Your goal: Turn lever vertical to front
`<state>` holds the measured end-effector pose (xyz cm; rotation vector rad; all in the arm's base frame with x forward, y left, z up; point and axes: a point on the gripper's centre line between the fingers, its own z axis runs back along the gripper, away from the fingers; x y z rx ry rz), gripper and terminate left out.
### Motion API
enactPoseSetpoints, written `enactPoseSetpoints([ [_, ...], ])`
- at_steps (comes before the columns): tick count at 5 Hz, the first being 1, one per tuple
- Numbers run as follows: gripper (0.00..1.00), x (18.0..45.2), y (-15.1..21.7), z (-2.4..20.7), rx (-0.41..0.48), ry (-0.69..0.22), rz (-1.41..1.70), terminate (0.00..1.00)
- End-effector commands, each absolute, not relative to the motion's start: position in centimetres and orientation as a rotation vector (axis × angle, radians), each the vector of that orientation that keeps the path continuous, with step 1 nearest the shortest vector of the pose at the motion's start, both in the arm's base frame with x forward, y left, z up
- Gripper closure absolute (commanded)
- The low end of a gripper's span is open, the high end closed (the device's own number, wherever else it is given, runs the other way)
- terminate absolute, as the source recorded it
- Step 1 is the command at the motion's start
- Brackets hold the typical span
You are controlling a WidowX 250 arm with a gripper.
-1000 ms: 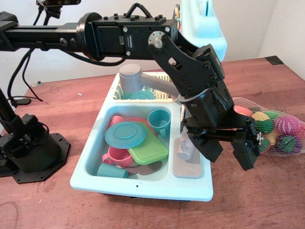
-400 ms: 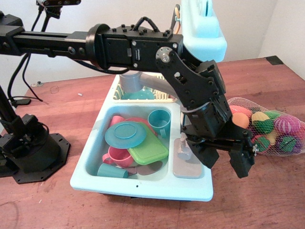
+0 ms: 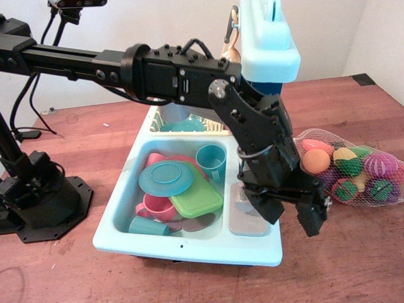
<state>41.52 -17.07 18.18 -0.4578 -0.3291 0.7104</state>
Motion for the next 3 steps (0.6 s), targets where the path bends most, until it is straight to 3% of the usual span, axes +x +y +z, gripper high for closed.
enactPoseSetpoints([
  [1, 0.00, 40.3, -15.3, 21.7, -0.499, -0.424, 0.732, 0.00],
  [3, 0.00, 39.6, -14.2, 20.8, -0.505, -0.435, 0.754, 0.00],
])
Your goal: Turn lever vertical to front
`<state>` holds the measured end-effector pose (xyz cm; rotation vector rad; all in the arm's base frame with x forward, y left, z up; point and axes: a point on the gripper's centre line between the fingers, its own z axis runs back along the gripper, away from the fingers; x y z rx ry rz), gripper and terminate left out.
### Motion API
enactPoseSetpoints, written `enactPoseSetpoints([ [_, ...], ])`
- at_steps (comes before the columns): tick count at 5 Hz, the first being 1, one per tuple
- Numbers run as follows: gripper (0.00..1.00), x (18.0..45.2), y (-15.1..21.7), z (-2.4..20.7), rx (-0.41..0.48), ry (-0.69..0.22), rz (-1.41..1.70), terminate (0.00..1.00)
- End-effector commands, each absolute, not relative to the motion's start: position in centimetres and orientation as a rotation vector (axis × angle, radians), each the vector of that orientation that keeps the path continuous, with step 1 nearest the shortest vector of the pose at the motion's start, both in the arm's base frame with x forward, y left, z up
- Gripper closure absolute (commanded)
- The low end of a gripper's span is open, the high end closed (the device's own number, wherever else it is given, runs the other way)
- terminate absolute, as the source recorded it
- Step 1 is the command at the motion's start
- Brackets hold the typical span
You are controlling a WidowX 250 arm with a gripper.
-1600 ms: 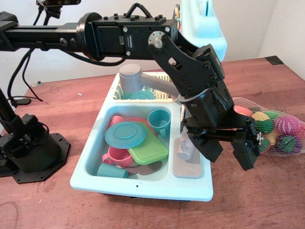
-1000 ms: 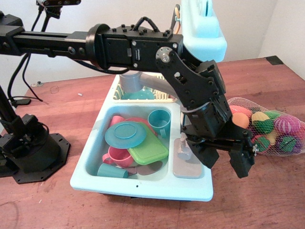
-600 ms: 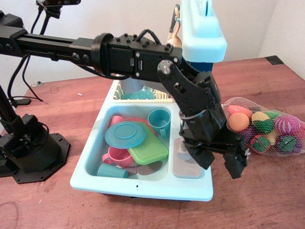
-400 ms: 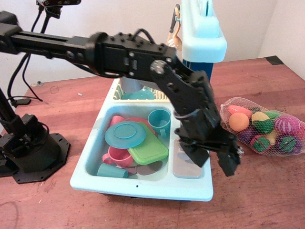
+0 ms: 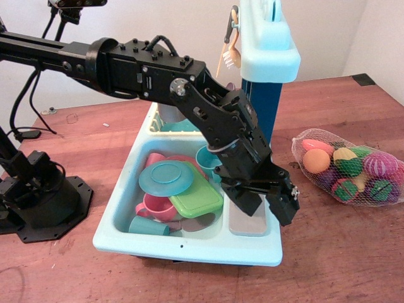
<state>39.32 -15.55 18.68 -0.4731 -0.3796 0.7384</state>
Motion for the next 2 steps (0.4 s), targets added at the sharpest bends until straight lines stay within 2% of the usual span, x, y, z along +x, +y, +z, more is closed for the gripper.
enactPoseSetpoints([
  [1, 0.00, 39.5, -14.0, 19.9, -0.511, -0.442, 0.763, 0.00],
  [2, 0.00, 39.0, -14.2, 18.6, -0.526, -0.446, 0.778, 0.00],
])
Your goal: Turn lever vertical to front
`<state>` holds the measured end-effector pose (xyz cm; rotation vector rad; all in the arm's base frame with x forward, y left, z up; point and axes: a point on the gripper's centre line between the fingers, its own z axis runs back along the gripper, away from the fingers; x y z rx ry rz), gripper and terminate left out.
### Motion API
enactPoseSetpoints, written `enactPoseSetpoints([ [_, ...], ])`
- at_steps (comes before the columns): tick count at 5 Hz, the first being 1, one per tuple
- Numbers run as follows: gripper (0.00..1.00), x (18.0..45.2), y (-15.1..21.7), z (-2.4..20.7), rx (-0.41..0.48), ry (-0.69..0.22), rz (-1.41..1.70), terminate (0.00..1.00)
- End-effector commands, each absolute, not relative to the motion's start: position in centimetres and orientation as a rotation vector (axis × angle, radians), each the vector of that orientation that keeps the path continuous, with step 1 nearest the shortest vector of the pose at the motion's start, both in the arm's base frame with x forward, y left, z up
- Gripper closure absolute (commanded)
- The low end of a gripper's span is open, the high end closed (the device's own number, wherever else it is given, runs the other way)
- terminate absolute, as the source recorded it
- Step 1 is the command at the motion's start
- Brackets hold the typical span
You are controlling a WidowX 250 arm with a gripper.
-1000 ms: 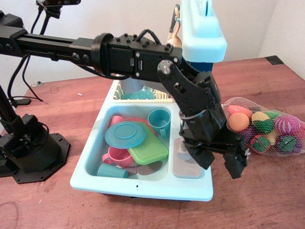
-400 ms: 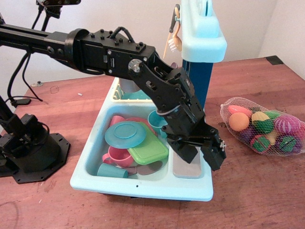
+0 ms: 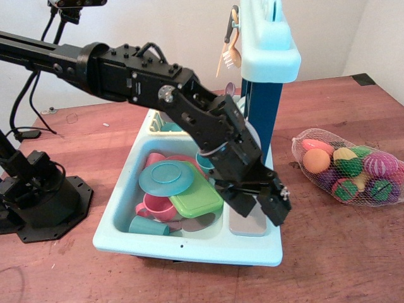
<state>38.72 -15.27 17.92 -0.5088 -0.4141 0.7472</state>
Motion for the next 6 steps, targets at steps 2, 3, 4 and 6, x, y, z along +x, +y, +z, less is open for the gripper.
enactPoseSetpoints([
  [2, 0.00, 37.8, -13.2, 17.6, -0.529, -0.470, 0.813, 0.00],
  [3, 0.00, 37.5, -12.7, 16.8, -0.534, -0.483, 0.827, 0.00],
  [4, 0.00, 37.1, -12.4, 16.4, -0.537, -0.480, 0.834, 0.00],
  [6, 0.00, 35.5, -11.3, 15.9, -0.511, -0.454, 0.840, 0.00],
])
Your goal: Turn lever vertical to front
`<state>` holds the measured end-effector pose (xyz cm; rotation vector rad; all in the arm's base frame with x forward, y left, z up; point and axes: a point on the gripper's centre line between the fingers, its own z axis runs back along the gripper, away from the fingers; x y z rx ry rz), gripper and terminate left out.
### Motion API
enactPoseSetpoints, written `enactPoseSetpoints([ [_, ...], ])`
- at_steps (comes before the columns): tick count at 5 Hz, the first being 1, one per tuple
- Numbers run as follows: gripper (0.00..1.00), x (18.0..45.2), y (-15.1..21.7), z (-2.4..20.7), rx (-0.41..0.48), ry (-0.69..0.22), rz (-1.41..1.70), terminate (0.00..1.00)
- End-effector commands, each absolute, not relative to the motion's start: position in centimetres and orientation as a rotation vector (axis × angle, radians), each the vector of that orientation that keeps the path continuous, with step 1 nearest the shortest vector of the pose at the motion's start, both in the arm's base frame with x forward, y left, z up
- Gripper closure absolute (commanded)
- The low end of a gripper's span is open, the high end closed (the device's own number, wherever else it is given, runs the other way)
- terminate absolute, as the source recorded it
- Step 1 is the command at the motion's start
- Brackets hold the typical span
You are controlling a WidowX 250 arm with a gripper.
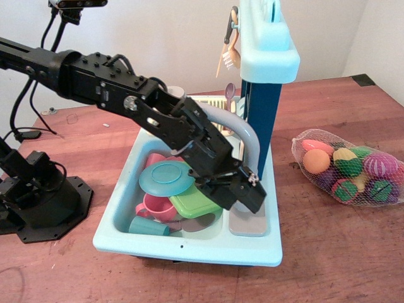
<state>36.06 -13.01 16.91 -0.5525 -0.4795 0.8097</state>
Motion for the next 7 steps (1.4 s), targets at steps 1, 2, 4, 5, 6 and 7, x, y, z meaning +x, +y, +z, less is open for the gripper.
enactPoseSetpoints([
  [1, 0.00, 33.8, -11.1, 15.4, -0.505, -0.426, 0.848, 0.00],
  [2, 0.00, 31.3, -10.6, 15.6, -0.486, -0.386, 0.851, 0.00],
  [4, 0.00, 27.1, -10.1, 17.5, -0.466, -0.364, 0.819, 0.00],
  [5, 0.00, 27.1, -10.1, 17.5, -0.466, -0.364, 0.819, 0.00],
  [6, 0.00, 27.1, -10.1, 17.5, -0.466, -0.364, 0.819, 0.00],
  [7, 0.00, 27.1, -10.1, 17.5, -0.466, -0.364, 0.819, 1.00],
])
